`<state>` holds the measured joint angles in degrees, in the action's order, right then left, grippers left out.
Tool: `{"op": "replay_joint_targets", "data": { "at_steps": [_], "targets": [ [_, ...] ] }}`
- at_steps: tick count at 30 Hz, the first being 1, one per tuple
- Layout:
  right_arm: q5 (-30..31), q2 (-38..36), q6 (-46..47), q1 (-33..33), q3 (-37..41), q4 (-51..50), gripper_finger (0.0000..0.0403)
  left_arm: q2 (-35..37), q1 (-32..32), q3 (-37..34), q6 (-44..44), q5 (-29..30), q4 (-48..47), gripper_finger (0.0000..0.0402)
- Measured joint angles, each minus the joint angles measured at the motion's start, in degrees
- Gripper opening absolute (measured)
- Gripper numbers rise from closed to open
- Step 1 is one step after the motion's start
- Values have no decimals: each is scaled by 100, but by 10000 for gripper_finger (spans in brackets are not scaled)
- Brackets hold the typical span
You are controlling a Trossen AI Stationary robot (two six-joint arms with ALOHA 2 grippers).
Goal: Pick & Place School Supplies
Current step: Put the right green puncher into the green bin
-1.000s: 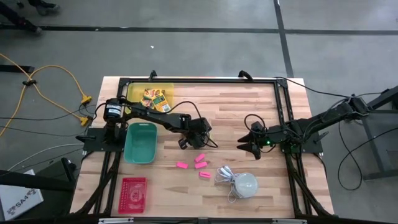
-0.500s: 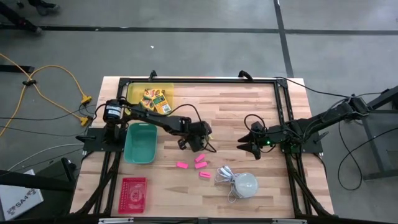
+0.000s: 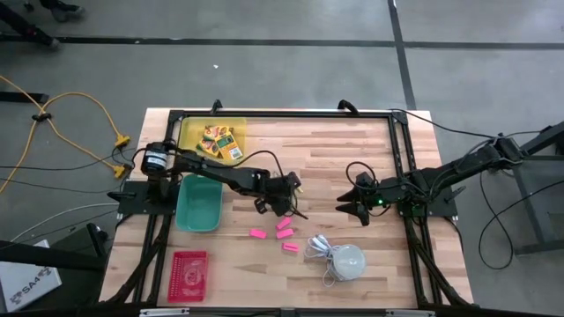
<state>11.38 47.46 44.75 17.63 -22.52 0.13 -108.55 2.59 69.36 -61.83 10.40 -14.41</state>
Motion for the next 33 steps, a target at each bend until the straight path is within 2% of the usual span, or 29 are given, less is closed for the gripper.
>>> {"op": "replay_joint_targets", "data": {
  "at_steps": [5, 15, 20, 23, 27, 33],
  "targets": [
    [0, 0, 2, 0, 0, -44, 190, 384, 110, 155, 1100, -65, -555, 39],
    [0, -1, 0, 0, 0, -70, 190, 1118, -90, 538, 4305, -443, -2793, 40],
    [-2, 0, 0, 0, 0, -82, 190, 1408, -112, 541, 5582, -495, -3590, 40],
    [-2, -1, 0, 0, 0, -76, 190, 1536, -112, 541, 6673, -483, -3871, 40],
    [-7, -2, -2, 0, 0, -76, 190, 1659, -57, 541, 8178, -168, -4304, 40],
    [-125, -1, 6, 1, 0, -78, 190, 1678, 175, 543, 9857, 615, -4835, 40]
  ]
}}
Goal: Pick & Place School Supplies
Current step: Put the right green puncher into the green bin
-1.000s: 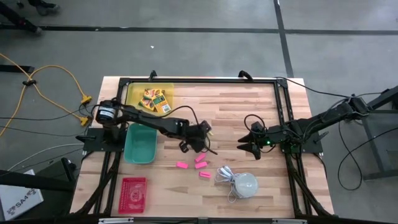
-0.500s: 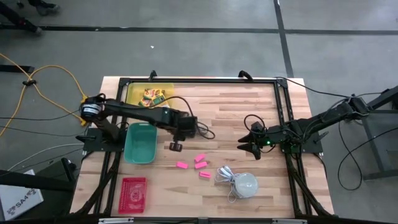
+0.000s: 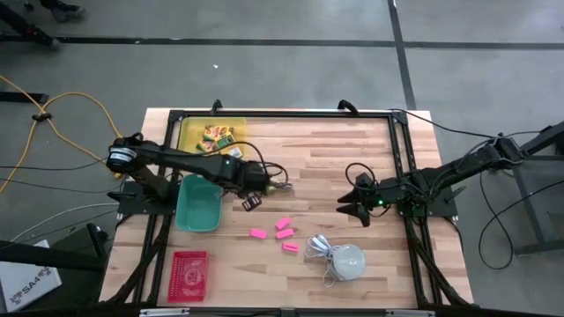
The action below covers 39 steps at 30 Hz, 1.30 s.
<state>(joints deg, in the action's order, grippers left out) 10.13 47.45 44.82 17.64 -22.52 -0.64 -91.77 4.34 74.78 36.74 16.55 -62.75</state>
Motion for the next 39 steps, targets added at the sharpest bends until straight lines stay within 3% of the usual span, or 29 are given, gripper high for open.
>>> {"op": "replay_joint_targets", "data": {
  "at_steps": [8, 18, 28, 39],
  "targets": [
    [-421, 1, -193, 1, 0, -11, 190, 0, 446, 0, 1763, 292, -523, 40],
    [-599, 1, -486, 1, 0, -11, 190, 81, 1574, -4, 3671, 545, -1051, 40],
    [-660, 1, -472, 37, 0, -2, 190, 111, 2119, -246, 4938, 904, -1472, 40],
    [-594, 0, -529, 315, 0, -2, 190, 316, 2400, -1072, 5948, 870, -1526, 40]
  ]
}}
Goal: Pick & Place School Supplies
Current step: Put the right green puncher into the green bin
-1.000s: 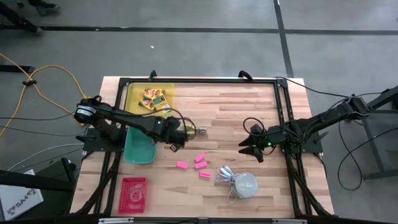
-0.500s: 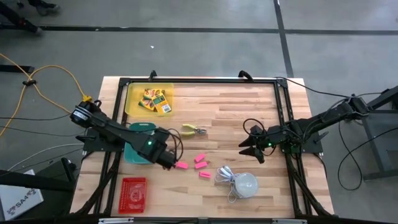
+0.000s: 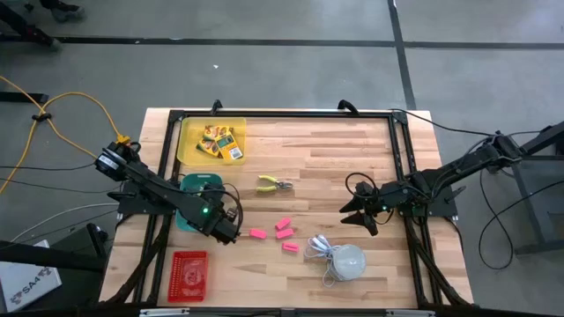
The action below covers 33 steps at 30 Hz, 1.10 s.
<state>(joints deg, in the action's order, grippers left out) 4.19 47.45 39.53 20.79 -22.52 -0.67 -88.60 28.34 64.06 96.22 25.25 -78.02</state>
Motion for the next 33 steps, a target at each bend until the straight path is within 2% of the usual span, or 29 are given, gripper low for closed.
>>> {"op": "replay_joint_targets", "data": {
  "at_steps": [5, 8, 17, 28, 33],
  "targets": [
    [4, 0, -15, 84, 0, 2, 190, 279, -9, -419, 124, 172, 119, 40],
    [-1, 1, -15, 104, 0, 0, 190, 502, -55, -757, 134, 262, 497, 40],
    [-26, -1, -15, 104, 0, 2, 190, 938, -385, -1692, -82, 263, 1149, 40],
    [-146, -1, -13, 104, 0, -2, 190, 980, -919, -2212, -763, 205, 1990, 40],
    [-177, 1, -13, 104, 0, 0, 190, 980, -1047, -2528, -935, -91, 2540, 40]
  ]
}}
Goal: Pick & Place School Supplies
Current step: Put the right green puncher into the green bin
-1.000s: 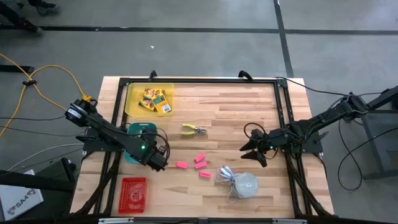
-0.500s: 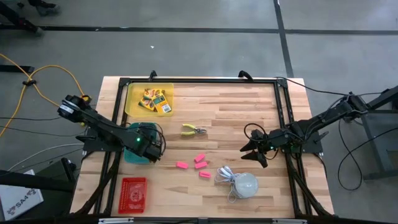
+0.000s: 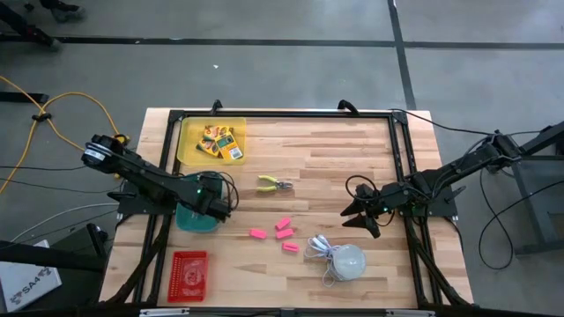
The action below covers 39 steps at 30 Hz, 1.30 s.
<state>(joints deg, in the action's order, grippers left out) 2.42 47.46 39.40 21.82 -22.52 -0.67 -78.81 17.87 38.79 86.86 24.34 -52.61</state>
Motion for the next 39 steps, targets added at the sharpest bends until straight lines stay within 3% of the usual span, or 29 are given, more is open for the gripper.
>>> {"op": "replay_joint_targets", "data": {
  "at_steps": [23, 39],
  "targets": [
    [-2, -1, -13, 0, 0, -2, 190, 0, -73, -46, -60, -293, 102, 71],
    [0, 0, 83, 0, 0, -2, 190, -2, -617, -18, -981, -791, 150, 72]
  ]
}}
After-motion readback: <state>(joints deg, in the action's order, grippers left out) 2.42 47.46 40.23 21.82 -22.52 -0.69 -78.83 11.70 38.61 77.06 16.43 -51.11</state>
